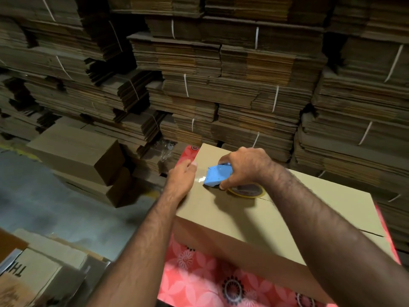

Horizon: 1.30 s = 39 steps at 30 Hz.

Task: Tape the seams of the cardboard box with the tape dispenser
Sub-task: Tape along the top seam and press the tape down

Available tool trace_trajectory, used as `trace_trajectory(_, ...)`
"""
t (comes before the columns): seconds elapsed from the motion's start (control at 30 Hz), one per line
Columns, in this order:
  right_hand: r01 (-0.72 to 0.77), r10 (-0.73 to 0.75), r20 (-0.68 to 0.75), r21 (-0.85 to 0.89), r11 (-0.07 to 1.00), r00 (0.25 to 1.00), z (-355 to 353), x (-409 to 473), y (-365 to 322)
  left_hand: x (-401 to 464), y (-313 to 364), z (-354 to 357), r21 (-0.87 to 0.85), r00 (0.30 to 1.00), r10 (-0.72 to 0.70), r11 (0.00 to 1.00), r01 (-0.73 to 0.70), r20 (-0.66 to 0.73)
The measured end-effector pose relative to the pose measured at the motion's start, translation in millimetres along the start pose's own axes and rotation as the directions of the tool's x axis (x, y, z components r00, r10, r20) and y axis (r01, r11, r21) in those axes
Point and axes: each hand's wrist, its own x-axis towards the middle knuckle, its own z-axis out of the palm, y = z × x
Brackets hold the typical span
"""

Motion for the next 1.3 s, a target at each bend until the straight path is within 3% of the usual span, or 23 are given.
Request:
trace_trajectory(0.1,0.006,-0.006,-0.006,0.004,1.000,1.000,1,-2,0,-5,0,6,0.228,0.998,-0.006,0.974,-0.008,0.062)
trace_trajectory(0.27,0.020,-0.021,0.065,0.020,1.000,0.998,-5,-4,3,-1,6,10,0.453,0.994,-0.087,0.890,0.049,0.063)
trace_trajectory(0.37,0.062,-0.065,0.091,0.037,0.997,0.994,-10,-6,9,-8,-1,11,0.520,0.977,0.211,0.832,-0.194,0.027)
trace_trajectory(0.4,0.078,-0.081,0.100,0.042,0.996,0.992,-11,-7,11,-10,-7,11,0.522,0.948,0.308,0.796,-0.305,0.084)
trace_trajectory(0.47,0.103,-0.108,0.104,0.051,0.993,0.989,-13,-8,15,-14,-21,12,0.509,0.912,0.358,0.757,-0.409,0.201)
trace_trajectory(0.77,0.165,-0.163,0.027,-0.045,0.985,0.986,-8,-11,8,-27,-14,12,0.717,0.953,0.254,0.633,-0.291,0.163)
trace_trajectory(1.03,0.173,-0.174,-0.011,-0.069,0.982,0.985,4,-36,39,-39,-3,11,0.740,0.979,0.147,0.641,-0.205,0.144)
trace_trajectory(1.3,0.062,-0.059,0.082,-0.030,0.998,0.995,10,-80,87,-33,-10,8,0.730,0.969,0.187,0.638,-0.243,0.159)
